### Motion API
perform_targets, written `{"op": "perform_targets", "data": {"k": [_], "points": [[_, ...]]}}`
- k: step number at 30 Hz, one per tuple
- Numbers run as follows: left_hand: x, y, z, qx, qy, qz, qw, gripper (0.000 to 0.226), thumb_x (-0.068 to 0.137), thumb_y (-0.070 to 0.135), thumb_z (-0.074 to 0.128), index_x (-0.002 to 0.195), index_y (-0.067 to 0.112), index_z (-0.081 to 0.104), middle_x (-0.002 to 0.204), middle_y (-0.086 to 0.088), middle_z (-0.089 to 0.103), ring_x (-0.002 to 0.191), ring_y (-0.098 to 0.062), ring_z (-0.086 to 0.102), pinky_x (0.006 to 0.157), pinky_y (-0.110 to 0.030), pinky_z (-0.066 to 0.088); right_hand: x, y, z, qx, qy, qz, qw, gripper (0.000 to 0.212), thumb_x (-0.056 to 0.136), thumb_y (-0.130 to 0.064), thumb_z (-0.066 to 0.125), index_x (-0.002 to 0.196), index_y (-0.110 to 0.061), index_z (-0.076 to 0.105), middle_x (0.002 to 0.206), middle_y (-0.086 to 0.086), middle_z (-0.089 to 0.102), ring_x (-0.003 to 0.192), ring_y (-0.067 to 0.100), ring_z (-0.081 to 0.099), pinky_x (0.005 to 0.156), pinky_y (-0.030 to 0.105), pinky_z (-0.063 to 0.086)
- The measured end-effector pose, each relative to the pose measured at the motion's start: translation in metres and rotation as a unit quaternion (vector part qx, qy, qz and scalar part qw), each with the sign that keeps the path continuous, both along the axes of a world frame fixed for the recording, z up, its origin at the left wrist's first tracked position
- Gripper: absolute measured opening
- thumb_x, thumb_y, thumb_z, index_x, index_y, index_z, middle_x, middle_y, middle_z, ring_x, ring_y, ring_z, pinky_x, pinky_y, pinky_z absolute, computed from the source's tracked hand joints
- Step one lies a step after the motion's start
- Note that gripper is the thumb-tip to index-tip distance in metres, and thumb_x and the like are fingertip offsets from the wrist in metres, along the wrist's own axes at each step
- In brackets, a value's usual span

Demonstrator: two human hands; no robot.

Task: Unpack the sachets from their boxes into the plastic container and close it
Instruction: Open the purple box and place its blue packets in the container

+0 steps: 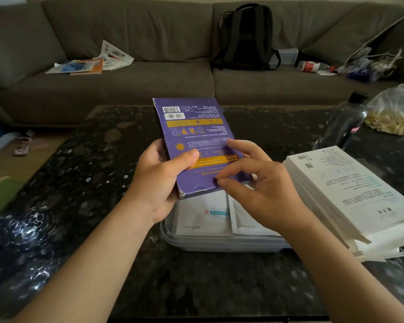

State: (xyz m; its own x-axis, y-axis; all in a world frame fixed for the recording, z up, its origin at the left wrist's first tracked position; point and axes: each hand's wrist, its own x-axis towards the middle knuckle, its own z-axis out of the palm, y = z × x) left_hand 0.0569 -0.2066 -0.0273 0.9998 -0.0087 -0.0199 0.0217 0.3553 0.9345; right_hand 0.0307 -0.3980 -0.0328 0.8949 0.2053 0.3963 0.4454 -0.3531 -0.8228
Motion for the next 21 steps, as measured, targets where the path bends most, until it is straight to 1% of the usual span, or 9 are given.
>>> {"op": "perform_targets", "data": {"k": [5, 7, 9, 11, 14, 16, 18, 19, 21], "points": [[0.0013, 0.0017, -0.0002, 0.006, -0.006, 0.015, 1.0, 0.062, 0.07, 0.015, 0.079, 0.129, 0.01, 0.062, 0.117, -0.01, 0.078, 0.102, -0.03, 0.078, 0.077, -0.04, 0.065, 0.0016, 0.0021, -0.004, -0.021, -0.015, 0.005, 1.0, 0.02, 0.086, -0.009, 0.076, 0.091, -0.029, 0.074, 0.142, -0.01, 0.048, 0.138, -0.002, 0.039, 0.091, 0.016, 0.051], [0.0016, 0.0018, -0.0009, 0.011, -0.002, 0.021, 1.0, 0.061, 0.069, 0.016, 0.079, 0.128, 0.01, 0.063, 0.116, -0.01, 0.078, 0.102, -0.029, 0.078, 0.077, -0.04, 0.065, 0.001, 0.0017, -0.0035, -0.035, -0.023, 0.012, 0.999, 0.02, 0.086, -0.01, 0.076, 0.091, -0.03, 0.072, 0.141, -0.013, 0.047, 0.139, 0.001, 0.04, 0.09, 0.012, 0.048], [0.0011, 0.0013, -0.0012, 0.014, 0.001, 0.025, 1.0, 0.061, 0.069, 0.017, 0.079, 0.127, 0.01, 0.063, 0.116, -0.01, 0.078, 0.101, -0.029, 0.078, 0.077, -0.04, 0.065, 0.0009, 0.0008, -0.0035, -0.046, -0.024, 0.019, 0.998, 0.018, 0.088, -0.009, 0.074, 0.089, -0.026, 0.072, 0.139, -0.016, 0.047, 0.141, 0.003, 0.038, 0.091, 0.012, 0.047], [0.0006, 0.0011, -0.0023, 0.015, 0.007, 0.026, 1.0, 0.058, 0.072, 0.016, 0.08, 0.127, 0.011, 0.063, 0.116, -0.009, 0.078, 0.101, -0.029, 0.078, 0.077, -0.04, 0.065, 0.0012, -0.0002, -0.0044, -0.036, -0.015, 0.033, 0.999, 0.016, 0.087, -0.004, 0.073, 0.086, -0.02, 0.072, 0.137, -0.017, 0.048, 0.142, 0.001, 0.035, 0.093, 0.015, 0.047], [0.0018, 0.0037, -0.0026, 0.015, 0.02, 0.029, 0.999, 0.041, 0.086, 0.011, 0.077, 0.125, 0.015, 0.065, 0.112, -0.006, 0.079, 0.1, -0.026, 0.078, 0.072, -0.036, 0.065, 0.0005, -0.001, -0.0031, 0.032, 0.028, 0.054, 0.998, 0.014, 0.078, -0.004, 0.064, 0.076, -0.017, 0.068, 0.14, -0.01, 0.05, 0.141, -0.001, 0.036, 0.094, 0.017, 0.046], [0.0035, 0.0049, -0.0032, 0.005, 0.024, 0.029, 0.999, 0.04, 0.088, 0.011, 0.076, 0.126, 0.014, 0.065, 0.112, -0.006, 0.079, 0.1, -0.026, 0.078, 0.073, -0.038, 0.065, 0.0005, 0.0001, -0.0037, 0.081, 0.038, 0.047, 0.995, 0.016, 0.075, -0.003, 0.059, 0.072, -0.018, 0.065, 0.138, -0.005, 0.054, 0.138, 0.002, 0.042, 0.093, 0.018, 0.047], [0.0037, 0.0048, -0.0039, -0.004, 0.014, 0.034, 0.999, 0.051, 0.079, 0.014, 0.079, 0.127, 0.012, 0.063, 0.114, -0.007, 0.079, 0.102, -0.028, 0.078, 0.076, -0.04, 0.064, 0.0008, 0.0037, -0.0052, 0.1, 0.035, -0.001, 0.994, 0.013, 0.078, -0.007, 0.062, 0.074, -0.02, 0.062, 0.131, -0.005, 0.059, 0.129, 0.005, 0.051, 0.095, 0.028, 0.05], [0.0031, 0.0044, -0.004, -0.008, 0.006, 0.038, 0.999, 0.055, 0.075, 0.016, 0.079, 0.127, 0.012, 0.063, 0.115, -0.008, 0.078, 0.103, -0.028, 0.078, 0.077, -0.041, 0.064, 0.0013, 0.0054, -0.006, 0.097, 0.034, -0.051, 0.993, 0.011, 0.08, -0.012, 0.066, 0.074, -0.019, 0.061, 0.123, -0.007, 0.062, 0.12, 0.004, 0.057, 0.091, 0.031, 0.052], [0.0024, 0.0025, -0.005, -0.009, -0.014, 0.047, 0.999, 0.058, 0.071, 0.017, 0.08, 0.126, 0.013, 0.062, 0.115, -0.006, 0.078, 0.105, -0.027, 0.077, 0.081, -0.043, 0.063, 0.0024, 0.0069, -0.005, 0.046, 0.031, -0.179, 0.982, 0.023, 0.087, -0.024, 0.071, 0.07, -0.016, 0.057, 0.092, -0.008, 0.065, 0.086, 0.001, 0.061, 0.071, 0.028, 0.05]]}}
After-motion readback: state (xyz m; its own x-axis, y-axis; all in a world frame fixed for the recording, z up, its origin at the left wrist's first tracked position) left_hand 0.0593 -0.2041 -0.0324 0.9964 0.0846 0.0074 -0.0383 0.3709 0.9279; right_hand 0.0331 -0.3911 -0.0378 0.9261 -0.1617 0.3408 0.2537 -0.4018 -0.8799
